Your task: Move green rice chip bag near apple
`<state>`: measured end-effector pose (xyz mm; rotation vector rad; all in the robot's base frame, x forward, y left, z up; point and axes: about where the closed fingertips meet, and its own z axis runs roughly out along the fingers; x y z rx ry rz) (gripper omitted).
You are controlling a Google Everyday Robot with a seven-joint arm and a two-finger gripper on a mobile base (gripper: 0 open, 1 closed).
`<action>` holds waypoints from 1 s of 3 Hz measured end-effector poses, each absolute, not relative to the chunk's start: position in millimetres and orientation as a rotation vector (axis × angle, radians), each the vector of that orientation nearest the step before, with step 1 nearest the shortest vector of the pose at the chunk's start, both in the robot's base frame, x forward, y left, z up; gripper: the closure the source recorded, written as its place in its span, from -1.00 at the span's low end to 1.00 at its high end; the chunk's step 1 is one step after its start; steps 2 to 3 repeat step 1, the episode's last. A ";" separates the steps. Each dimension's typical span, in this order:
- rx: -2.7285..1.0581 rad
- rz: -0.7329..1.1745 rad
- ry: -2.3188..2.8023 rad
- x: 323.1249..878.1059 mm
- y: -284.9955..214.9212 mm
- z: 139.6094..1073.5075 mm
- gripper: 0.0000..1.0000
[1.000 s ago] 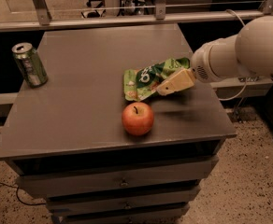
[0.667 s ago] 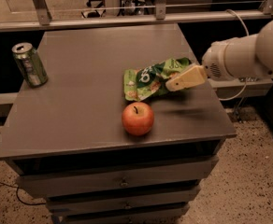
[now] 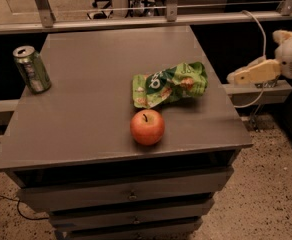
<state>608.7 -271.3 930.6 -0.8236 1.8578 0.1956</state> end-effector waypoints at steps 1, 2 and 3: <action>-0.879 0.227 1.727 597.5 -308.6 961.1 -1.00; -0.879 0.227 1.727 597.5 -308.6 961.1 -1.00; -0.879 0.227 1.727 597.5 -308.6 961.1 -1.00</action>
Offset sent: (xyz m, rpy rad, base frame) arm 0.0000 0.0000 0.0000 0.0000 0.0000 0.0000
